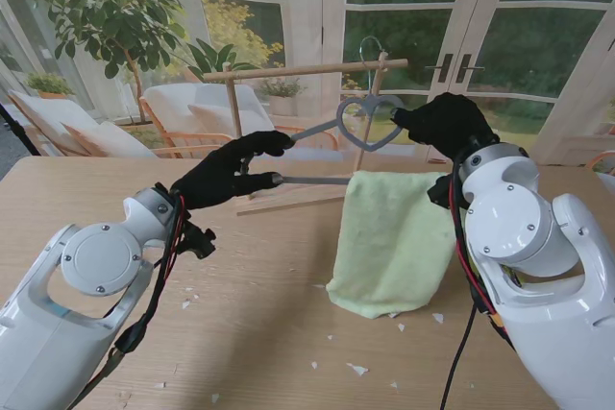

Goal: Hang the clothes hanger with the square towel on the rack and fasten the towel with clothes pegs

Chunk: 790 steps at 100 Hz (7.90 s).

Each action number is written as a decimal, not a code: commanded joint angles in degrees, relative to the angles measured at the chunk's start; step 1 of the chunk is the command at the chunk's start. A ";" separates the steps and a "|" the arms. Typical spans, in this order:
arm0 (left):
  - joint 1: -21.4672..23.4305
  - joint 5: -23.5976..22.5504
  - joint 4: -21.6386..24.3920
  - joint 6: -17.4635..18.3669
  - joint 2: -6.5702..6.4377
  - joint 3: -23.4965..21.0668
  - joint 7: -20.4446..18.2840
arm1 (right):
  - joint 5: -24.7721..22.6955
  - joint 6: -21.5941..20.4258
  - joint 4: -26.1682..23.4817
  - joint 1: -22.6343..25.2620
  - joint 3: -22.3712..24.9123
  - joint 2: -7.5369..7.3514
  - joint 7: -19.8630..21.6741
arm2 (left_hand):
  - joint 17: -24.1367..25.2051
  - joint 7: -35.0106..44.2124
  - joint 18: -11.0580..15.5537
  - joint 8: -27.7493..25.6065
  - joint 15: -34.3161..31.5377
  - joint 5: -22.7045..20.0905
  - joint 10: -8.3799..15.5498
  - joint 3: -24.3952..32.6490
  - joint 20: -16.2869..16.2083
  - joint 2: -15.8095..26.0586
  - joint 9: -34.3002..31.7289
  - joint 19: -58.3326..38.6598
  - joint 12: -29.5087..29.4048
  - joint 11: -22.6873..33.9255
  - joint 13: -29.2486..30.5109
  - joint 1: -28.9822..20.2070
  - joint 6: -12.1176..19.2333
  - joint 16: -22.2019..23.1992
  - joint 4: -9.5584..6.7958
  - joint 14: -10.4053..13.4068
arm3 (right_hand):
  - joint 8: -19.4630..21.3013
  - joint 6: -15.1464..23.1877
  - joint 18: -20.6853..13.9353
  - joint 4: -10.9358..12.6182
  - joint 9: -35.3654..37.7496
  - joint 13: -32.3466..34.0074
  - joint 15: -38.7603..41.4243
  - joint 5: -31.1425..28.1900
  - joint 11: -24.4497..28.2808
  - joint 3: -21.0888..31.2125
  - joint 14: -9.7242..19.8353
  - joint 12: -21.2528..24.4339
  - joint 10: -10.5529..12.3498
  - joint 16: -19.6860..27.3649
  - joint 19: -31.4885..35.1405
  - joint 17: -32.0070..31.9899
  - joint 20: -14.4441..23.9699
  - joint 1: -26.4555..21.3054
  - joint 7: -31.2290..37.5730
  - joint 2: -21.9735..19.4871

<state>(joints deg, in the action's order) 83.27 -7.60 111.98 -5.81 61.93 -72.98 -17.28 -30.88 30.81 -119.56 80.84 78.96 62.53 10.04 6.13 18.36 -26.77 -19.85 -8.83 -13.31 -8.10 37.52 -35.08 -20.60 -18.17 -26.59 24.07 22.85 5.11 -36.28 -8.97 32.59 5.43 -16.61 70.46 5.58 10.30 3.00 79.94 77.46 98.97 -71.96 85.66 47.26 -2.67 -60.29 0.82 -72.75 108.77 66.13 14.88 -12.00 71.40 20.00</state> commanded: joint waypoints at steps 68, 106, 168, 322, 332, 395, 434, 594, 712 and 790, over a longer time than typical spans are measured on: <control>3.23 -6.31 1.15 -3.66 -0.58 -9.71 -2.30 | -1.83 4.77 -2.74 0.02 0.88 0.20 1.50 | -0.16 -10.61 2.74 0.22 4.02 5.03 -0.98 -0.41 -3.75 -4.50 8.78 16.87 -5.14 -14.02 -1.08 5.80 -3.51 -3.52 0.38 0.40 | 0.28 5.68 -9.47 7.58 2.90 -2.47 7.89 -4.67 8.23 6.77 5.18 -1.72 -1.66 -5.99 11.21 4.97 62.37 -4.56 8.59 -6.95; 5.73 -10.68 -0.31 -6.90 -1.83 -9.03 -6.89 | -0.81 5.44 -2.77 -1.08 0.43 0.40 0.93 | -0.33 -9.41 3.08 -0.06 3.82 4.81 -2.20 -1.83 -5.61 -2.61 8.52 16.28 -4.50 -12.36 -0.35 4.25 -5.63 -2.40 0.12 -0.09 | 0.33 5.67 -9.61 7.68 2.90 -2.46 7.86 -4.66 8.23 6.56 5.26 -1.72 -1.66 -5.96 11.21 4.98 62.30 -4.66 8.53 -7.00; 5.10 -0.22 -6.16 -1.94 1.61 4.77 5.28 | 1.85 5.58 -2.60 -2.40 -0.48 0.41 1.51 | -3.05 3.11 3.60 -0.99 1.59 -1.97 0.62 6.82 -12.65 -2.69 7.07 13.29 -0.24 -4.89 3.66 -6.91 15.76 4.20 -0.17 0.69 | 0.43 5.65 -9.85 7.77 2.89 -2.45 7.84 -4.66 8.14 6.23 5.47 -1.70 -1.63 -5.93 11.21 5.01 62.18 -4.79 8.38 -7.05; -0.32 20.34 -4.48 -5.38 5.89 14.02 11.99 | 1.30 7.25 -2.85 -2.85 -1.73 0.11 2.65 | 1.88 28.55 3.50 -22.18 -42.49 -17.62 2.43 13.22 -15.96 -16.08 -3.32 0.37 48.66 35.91 -0.83 -7.91 -1.48 33.03 4.08 2.92 | 0.60 5.72 -10.62 8.37 2.89 -2.42 7.74 -4.64 7.92 6.14 5.99 -1.73 -1.38 -5.81 11.21 5.09 61.83 -4.76 8.26 -6.78; -0.08 22.90 -3.81 -6.07 5.96 13.34 11.52 | 1.25 7.45 -2.93 -2.71 -1.72 0.10 2.64 | 1.20 45.73 4.05 -43.38 -24.97 -11.33 1.10 12.20 -18.47 -16.44 0.69 11.76 28.02 16.99 -1.15 -8.84 -2.55 19.50 4.81 1.35 | 0.61 5.72 -10.64 8.38 2.89 -2.42 7.73 -4.64 7.92 6.11 5.98 -1.73 -1.38 -5.80 11.21 5.09 61.82 -4.78 8.26 -6.77; 0.63 30.44 0.14 -14.94 8.81 12.43 19.79 | 1.36 6.98 -2.92 -2.63 -1.28 -0.08 3.35 | -5.08 26.87 -0.67 -8.98 -26.22 -35.19 -6.29 -7.49 -20.63 -2.98 -38.36 12.06 22.62 21.85 19.73 -21.83 -2.99 14.98 2.10 -8.94 | 0.65 5.76 -10.86 8.59 2.89 -2.41 7.72 -4.63 7.84 6.18 6.15 -1.74 -1.27 -5.74 11.21 5.12 61.68 -4.70 8.23 -6.74; 1.43 30.14 1.05 -19.07 11.05 7.77 29.23 | 3.14 9.46 -3.81 -2.48 0.60 0.06 2.78 | -7.01 25.62 -2.09 -11.27 -28.61 -38.35 -7.10 -7.50 -24.62 -3.51 -37.88 10.03 25.20 17.53 19.73 -22.67 -2.61 16.12 1.75 -9.72 | 0.70 5.76 -10.65 8.62 2.89 -2.43 7.76 -4.63 7.83 6.08 5.80 -1.76 -1.27 -5.72 11.21 5.09 61.70 -5.04 8.21 -6.83; 1.40 2.60 6.09 -12.82 1.71 -6.24 4.12 | -1.49 8.46 -4.12 -3.03 -0.55 -2.16 11.03 | -0.95 -3.84 4.60 2.05 2.62 -0.23 -2.72 8.34 -15.32 -11.10 4.62 15.41 -2.82 -6.83 3.14 -0.64 -3.64 3.76 0.94 0.03 | 1.00 5.92 -11.14 8.75 2.89 -2.40 7.69 -4.54 7.83 5.57 6.26 -1.77 -1.27 -5.67 11.21 5.15 61.65 -5.04 7.83 -7.07; -15.06 -2.84 -2.35 -19.09 4.03 15.33 7.90 | 0.33 2.65 -2.88 -3.65 -5.02 -1.84 10.97 | -7.56 42.12 -2.75 -36.07 -47.09 -9.07 -0.50 9.13 -20.91 -12.42 -21.73 -37.23 40.28 31.41 20.41 -9.75 -3.60 30.31 4.56 -5.45 | 1.39 6.07 -11.53 8.95 2.88 -2.38 7.64 -4.55 7.52 5.46 6.54 -1.79 -0.81 -5.57 11.21 5.20 61.41 -4.89 7.65 -7.17; -16.11 -8.84 -3.11 -23.24 5.49 17.23 13.63 | -0.09 -0.09 -2.96 -3.17 -6.21 -1.45 9.59 | -68.06 61.40 3.13 -63.25 -97.87 -39.13 13.45 15.56 -33.46 -9.37 -58.53 -93.39 41.98 63.31 67.54 0.23 4.60 23.13 -0.40 10.65 | 2.30 8.84 -16.11 6.30 2.86 -2.16 6.61 -3.62 3.55 1.19 8.62 -1.15 1.00 -2.30 11.21 5.70 57.23 -3.57 2.26 -5.37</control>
<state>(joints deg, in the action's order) 66.96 -16.62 108.13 -28.72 67.50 -55.38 -2.03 -31.29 31.21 -121.62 77.28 73.08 60.26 18.89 -57.93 75.93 -27.03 -80.31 -99.36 -49.69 -2.54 51.20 -64.93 -37.05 -72.28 -102.83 65.65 83.16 69.94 -39.20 -2.78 56.44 9.10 -9.75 71.26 6.20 9.58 5.89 78.99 76.53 99.32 -71.00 86.24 45.54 -1.88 -61.15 1.24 -75.26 108.83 66.30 14.84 -11.48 72.10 18.65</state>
